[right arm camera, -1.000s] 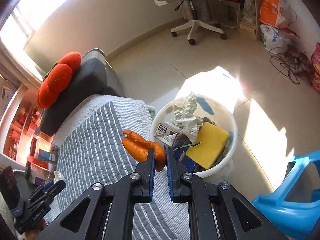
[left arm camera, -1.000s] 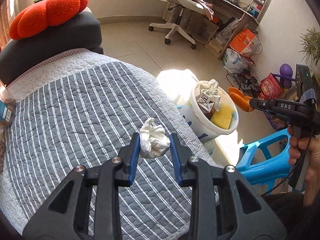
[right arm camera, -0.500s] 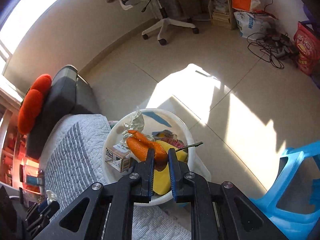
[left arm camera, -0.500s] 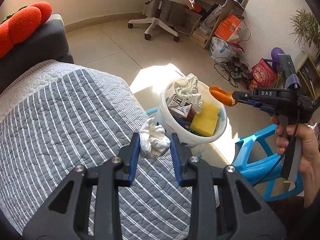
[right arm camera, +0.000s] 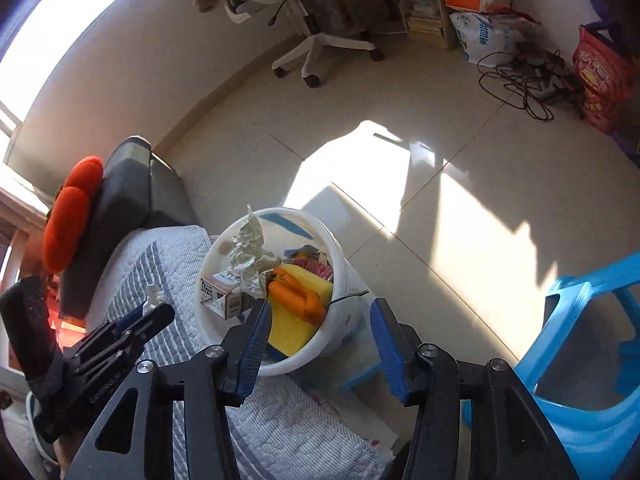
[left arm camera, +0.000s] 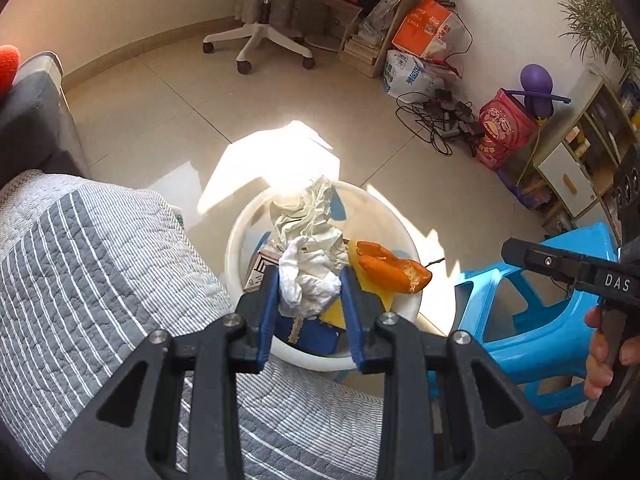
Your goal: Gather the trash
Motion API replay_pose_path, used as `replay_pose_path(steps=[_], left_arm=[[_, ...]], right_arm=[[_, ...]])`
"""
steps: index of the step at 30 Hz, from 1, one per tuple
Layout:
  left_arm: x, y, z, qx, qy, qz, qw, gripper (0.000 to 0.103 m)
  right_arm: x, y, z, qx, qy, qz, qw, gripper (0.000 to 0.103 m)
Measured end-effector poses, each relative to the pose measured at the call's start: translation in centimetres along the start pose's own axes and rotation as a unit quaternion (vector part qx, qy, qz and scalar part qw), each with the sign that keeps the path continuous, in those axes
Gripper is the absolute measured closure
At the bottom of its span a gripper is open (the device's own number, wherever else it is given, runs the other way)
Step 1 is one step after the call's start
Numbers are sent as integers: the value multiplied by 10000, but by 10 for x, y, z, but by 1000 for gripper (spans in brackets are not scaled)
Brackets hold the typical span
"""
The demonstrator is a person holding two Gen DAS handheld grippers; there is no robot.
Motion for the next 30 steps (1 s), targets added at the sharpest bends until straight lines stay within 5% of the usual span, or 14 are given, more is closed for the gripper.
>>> replay_pose_path(steps=[5, 9, 18, 30], left_arm=[[-16, -1, 12, -7, 114, -189, 9998, 69], [-14, 0, 9, 68, -52, -77, 9999, 28], [27, 21, -29, 373, -535, 95, 9978, 4], [158, 109, -92, 715, -1670, 691, 9809, 1]], right_arm=[[13, 3, 19, -142, 67, 96, 9998, 46], [13, 6, 28, -147, 239, 25, 9996, 40], [30, 16, 27, -210, 396, 75, 9990, 30], [87, 36, -87, 994, 719, 528, 9910, 5]])
Point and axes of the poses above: each gripper's, at about its wrist camera, not at the fingertips, and x roughly against the way its jaws point, z to its right, y to its underside, the point moved 4 cm from there along -x, roughly the way its jaws point, and after that the axes turned 15 degrees about x, right-handed, at the moved point
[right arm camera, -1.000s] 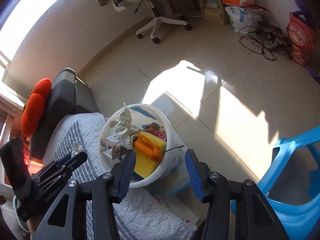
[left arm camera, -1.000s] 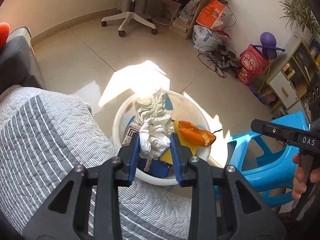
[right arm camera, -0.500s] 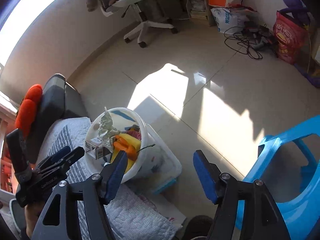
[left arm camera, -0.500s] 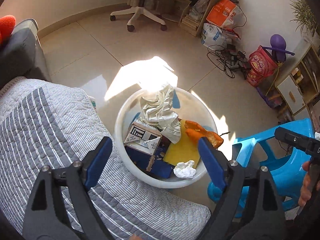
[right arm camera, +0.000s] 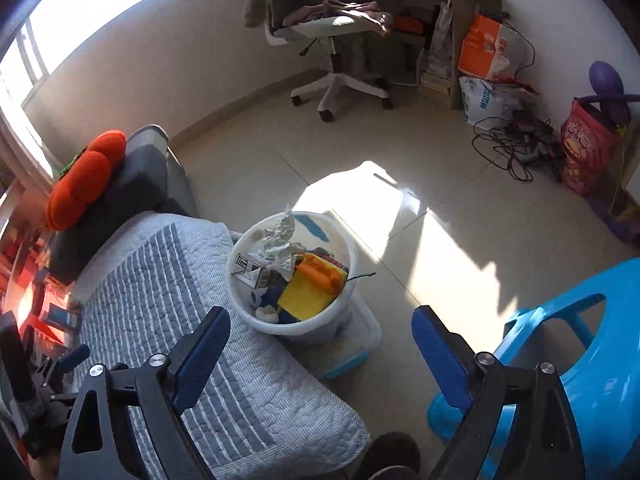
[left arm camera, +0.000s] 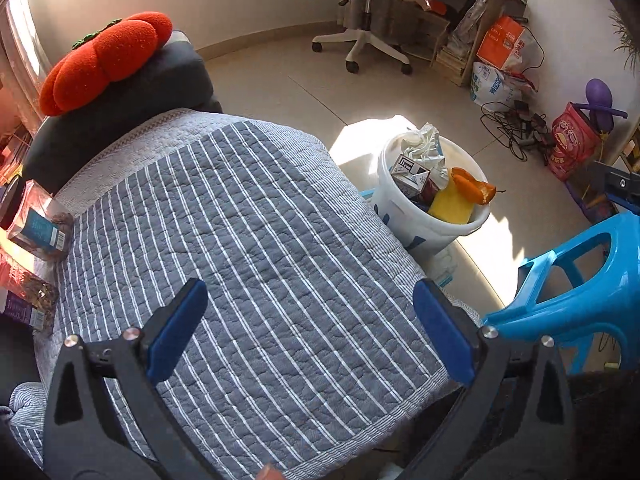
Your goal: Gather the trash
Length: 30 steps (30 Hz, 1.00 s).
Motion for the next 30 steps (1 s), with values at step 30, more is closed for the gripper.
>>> replay_pose_path(steps=[30], left_arm=[[76, 95, -83, 881, -678, 1080, 9879, 1]], right_arm=[[31, 112, -170, 1597, 248, 618, 9849, 0]])
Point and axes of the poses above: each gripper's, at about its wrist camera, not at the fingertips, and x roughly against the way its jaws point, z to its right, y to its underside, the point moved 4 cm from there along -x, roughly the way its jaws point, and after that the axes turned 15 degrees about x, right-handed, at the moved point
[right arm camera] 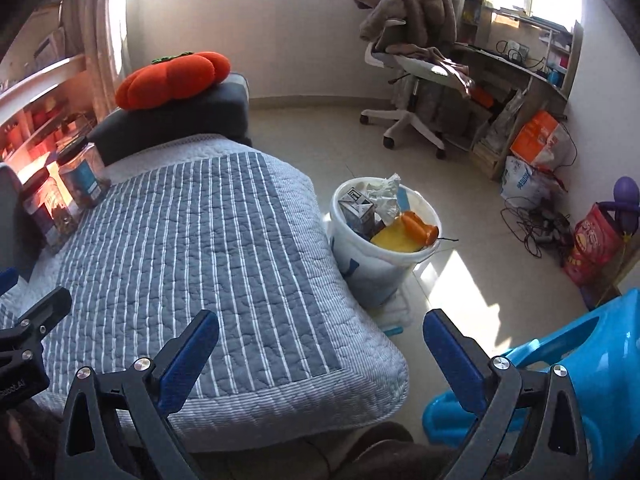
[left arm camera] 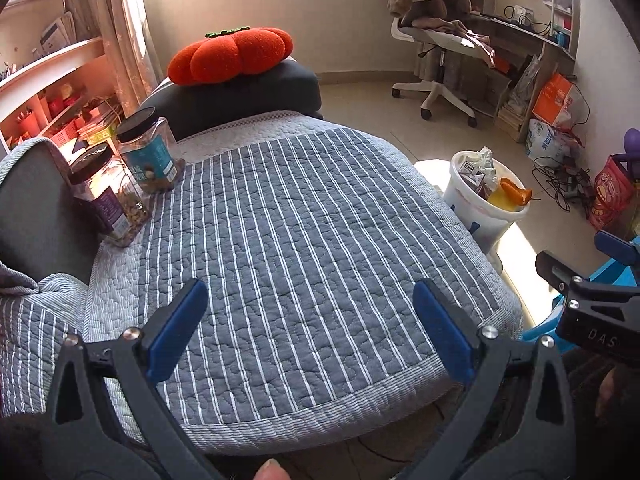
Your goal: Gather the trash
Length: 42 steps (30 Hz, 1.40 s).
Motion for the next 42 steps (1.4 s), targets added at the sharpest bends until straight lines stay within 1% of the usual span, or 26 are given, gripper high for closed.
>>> replay_pose_path(steps=[9, 42], left_arm=[[0, 3, 4, -63, 51, -41, 10000, 1], [-1, 3, 4, -45, 123, -125, 9998, 1]], right_arm=[[0, 2, 2, -24, 2, -19, 10000, 0], [1, 4, 3, -80, 12, -13, 10000, 0]])
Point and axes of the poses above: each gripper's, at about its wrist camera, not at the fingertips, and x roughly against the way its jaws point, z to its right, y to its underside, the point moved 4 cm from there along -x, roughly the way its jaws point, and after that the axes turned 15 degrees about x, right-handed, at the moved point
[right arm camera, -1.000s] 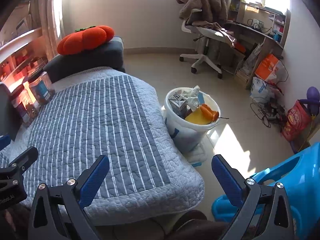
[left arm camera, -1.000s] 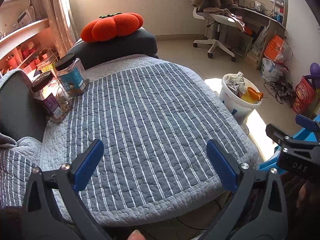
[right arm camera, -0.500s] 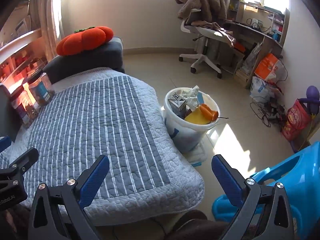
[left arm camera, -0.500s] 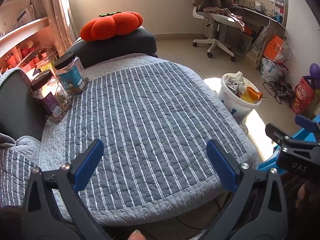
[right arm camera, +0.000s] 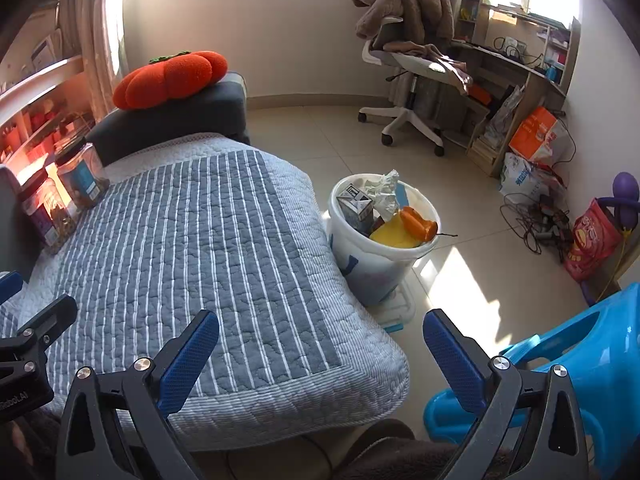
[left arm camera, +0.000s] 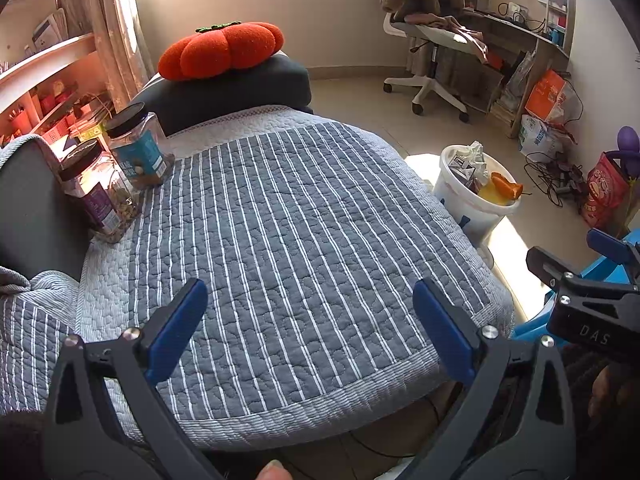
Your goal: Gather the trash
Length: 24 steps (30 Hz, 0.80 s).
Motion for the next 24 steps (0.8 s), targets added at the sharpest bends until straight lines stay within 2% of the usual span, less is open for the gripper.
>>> replay_pose_path(steps=[24], left_arm=[[1, 0, 2, 79, 122, -103, 9998, 1]], right_arm=[[0, 0, 0, 5, -3, 1, 10000, 0]])
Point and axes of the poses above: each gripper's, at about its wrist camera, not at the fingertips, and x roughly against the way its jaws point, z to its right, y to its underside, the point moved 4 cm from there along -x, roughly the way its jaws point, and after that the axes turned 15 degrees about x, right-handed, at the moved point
